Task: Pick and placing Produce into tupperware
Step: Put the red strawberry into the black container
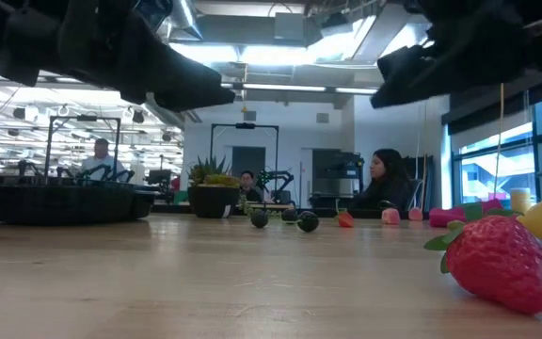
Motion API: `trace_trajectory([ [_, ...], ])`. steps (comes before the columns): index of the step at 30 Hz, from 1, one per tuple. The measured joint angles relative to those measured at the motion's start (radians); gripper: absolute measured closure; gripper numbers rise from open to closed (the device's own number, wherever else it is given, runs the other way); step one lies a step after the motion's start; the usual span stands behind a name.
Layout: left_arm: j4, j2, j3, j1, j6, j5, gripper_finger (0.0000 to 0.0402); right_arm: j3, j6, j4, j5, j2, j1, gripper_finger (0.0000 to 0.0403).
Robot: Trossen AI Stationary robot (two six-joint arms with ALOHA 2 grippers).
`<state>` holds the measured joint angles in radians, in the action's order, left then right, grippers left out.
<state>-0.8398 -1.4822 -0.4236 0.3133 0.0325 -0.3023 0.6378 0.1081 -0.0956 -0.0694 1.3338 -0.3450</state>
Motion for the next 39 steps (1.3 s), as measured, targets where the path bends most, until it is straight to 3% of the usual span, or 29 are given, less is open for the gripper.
trace_trajectory([
  [11,0.012,0.000,0.000,-0.017,0.006,0.001,0.0108,0.303,0.015,0.244,0.002,0.324,-0.187,0.0171],
  [21,0.056,0.000,0.000,0.003,-0.029,0.032,0.0108,0.508,0.196,0.330,0.006,0.541,-0.281,0.0171],
  [29,0.058,0.000,0.000,0.003,-0.030,0.032,0.0107,0.532,0.233,0.335,0.019,0.630,-0.274,0.0171],
  [39,0.062,0.000,0.000,0.003,-0.031,0.032,0.0107,0.533,0.221,0.341,0.029,0.640,-0.250,0.0171],
])
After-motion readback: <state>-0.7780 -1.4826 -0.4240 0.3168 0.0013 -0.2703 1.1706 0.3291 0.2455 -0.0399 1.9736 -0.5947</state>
